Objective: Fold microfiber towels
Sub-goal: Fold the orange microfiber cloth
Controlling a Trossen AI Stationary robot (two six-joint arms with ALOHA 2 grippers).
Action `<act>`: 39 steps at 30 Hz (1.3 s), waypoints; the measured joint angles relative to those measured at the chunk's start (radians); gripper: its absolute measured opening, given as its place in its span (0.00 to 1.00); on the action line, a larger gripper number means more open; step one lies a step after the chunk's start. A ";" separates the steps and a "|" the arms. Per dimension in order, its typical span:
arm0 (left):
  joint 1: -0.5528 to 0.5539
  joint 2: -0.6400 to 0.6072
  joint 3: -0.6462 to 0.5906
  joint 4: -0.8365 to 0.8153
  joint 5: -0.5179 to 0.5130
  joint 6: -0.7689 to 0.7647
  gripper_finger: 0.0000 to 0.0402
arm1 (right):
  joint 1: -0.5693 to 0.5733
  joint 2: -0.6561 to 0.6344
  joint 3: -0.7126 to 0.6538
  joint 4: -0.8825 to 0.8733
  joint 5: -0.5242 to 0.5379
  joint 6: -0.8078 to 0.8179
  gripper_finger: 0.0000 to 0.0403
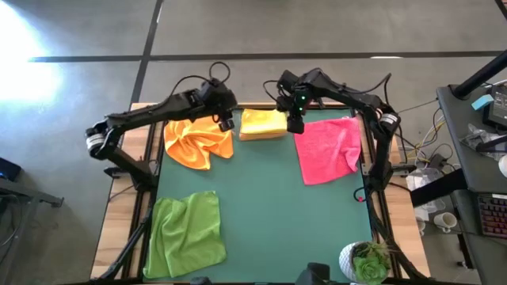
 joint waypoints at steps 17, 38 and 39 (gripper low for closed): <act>-0.158 -0.244 -0.379 -0.022 0.009 -0.400 0.42 | 0.002 -0.201 -0.158 -0.013 -0.007 0.223 0.36; -0.391 -0.294 -0.635 -0.067 0.087 -0.522 0.42 | 0.245 -0.529 -0.623 0.364 -0.006 0.789 0.34; -0.402 -0.294 -0.648 -0.068 0.088 -0.507 0.42 | 0.269 -0.535 -0.640 0.379 -0.006 0.805 0.34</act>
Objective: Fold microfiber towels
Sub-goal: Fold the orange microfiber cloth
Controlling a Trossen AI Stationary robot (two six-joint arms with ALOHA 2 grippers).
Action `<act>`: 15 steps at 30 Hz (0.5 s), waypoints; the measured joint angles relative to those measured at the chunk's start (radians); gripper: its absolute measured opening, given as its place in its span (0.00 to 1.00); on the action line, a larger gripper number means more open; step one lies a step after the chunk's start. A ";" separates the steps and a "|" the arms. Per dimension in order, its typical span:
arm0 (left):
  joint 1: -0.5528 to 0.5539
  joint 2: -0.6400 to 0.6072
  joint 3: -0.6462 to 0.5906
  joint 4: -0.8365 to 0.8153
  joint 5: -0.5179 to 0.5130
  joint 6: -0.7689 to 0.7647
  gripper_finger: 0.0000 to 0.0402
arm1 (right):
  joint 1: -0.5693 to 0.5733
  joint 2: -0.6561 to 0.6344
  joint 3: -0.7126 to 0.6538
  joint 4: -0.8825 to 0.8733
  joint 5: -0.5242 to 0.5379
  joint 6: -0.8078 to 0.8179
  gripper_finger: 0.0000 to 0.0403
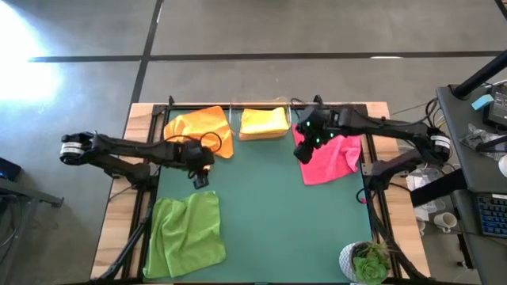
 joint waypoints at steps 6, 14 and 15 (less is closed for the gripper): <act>-0.029 0.001 -0.062 0.006 -0.005 0.035 0.42 | 0.118 -0.011 -0.067 0.099 0.009 0.091 0.33; -0.029 0.020 -0.100 0.089 -0.079 0.112 0.42 | 0.194 -0.011 -0.099 0.179 0.056 0.104 0.30; -0.029 0.029 -0.100 0.109 -0.080 0.112 0.42 | 0.194 -0.011 -0.100 0.179 0.068 0.086 0.30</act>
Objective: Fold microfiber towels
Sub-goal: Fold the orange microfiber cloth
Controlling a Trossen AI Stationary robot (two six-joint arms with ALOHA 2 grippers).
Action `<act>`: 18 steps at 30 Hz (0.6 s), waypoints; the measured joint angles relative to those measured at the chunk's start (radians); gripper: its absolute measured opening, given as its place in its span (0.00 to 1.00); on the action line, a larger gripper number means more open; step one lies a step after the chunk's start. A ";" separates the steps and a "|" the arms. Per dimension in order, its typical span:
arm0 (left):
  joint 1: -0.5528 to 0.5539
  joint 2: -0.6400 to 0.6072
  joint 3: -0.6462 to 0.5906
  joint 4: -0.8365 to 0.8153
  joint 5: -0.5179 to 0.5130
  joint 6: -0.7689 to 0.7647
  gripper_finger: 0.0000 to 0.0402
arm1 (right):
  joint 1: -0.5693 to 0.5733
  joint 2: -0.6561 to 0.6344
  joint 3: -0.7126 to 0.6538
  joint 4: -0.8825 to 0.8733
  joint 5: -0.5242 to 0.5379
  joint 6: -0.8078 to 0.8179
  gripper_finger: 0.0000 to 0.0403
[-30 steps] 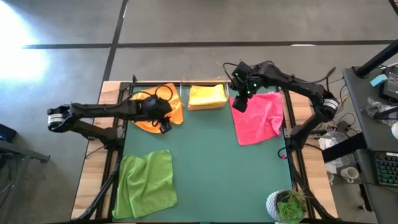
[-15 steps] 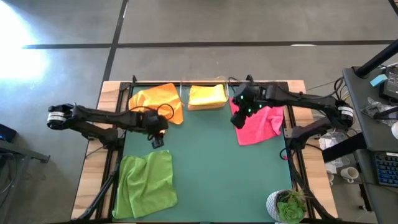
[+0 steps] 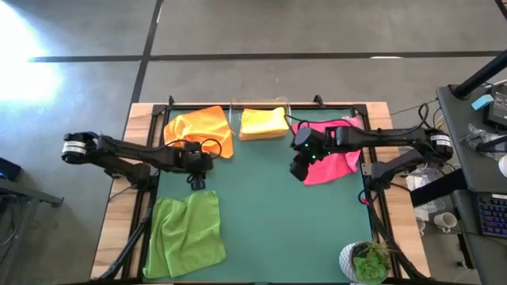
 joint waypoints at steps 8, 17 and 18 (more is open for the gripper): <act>0.000 0.103 0.000 0.055 0.003 -0.085 0.36 | 0.000 0.001 0.000 0.000 0.044 -0.109 0.30; -0.001 0.140 0.053 0.061 0.005 -0.179 0.03 | 0.000 0.001 -0.001 0.021 0.045 -0.210 0.30; -0.001 0.138 0.066 0.060 0.012 -0.202 0.02 | 0.000 0.001 -0.001 0.036 0.044 -0.229 0.30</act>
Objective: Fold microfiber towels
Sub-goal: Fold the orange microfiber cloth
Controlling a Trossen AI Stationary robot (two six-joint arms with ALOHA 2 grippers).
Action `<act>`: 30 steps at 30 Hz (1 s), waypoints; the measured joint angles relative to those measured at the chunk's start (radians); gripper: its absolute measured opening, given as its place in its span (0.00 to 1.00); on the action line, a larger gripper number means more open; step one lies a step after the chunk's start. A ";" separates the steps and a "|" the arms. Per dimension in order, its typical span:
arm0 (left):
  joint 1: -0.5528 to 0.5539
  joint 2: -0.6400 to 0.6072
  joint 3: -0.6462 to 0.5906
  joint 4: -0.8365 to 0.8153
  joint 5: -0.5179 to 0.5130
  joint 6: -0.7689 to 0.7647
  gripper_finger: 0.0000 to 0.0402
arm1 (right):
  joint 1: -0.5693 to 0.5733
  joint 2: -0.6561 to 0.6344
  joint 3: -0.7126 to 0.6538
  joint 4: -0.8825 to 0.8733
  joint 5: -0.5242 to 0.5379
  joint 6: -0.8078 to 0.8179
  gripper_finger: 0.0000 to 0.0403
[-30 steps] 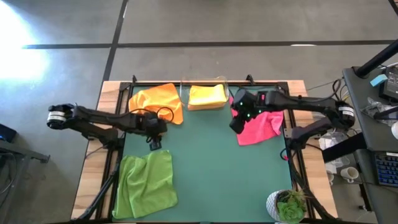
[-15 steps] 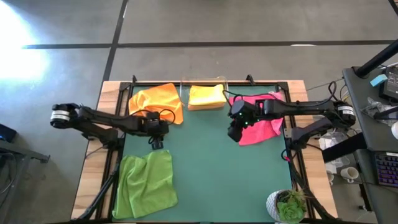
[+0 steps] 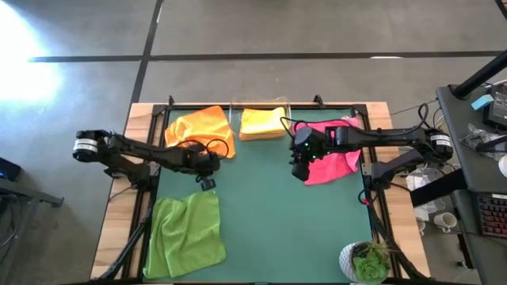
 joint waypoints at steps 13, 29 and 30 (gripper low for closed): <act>-0.177 -0.073 0.234 -0.084 0.312 -0.171 0.00 | 0.000 0.108 0.006 0.326 -0.116 -0.165 0.33; -0.434 -0.071 0.291 -0.196 0.477 -0.425 0.00 | 0.000 0.444 0.204 0.330 -0.139 -0.606 0.34; -0.444 -0.071 0.291 -0.196 0.478 -0.439 0.00 | 0.000 0.464 0.225 0.324 -0.140 -0.616 0.34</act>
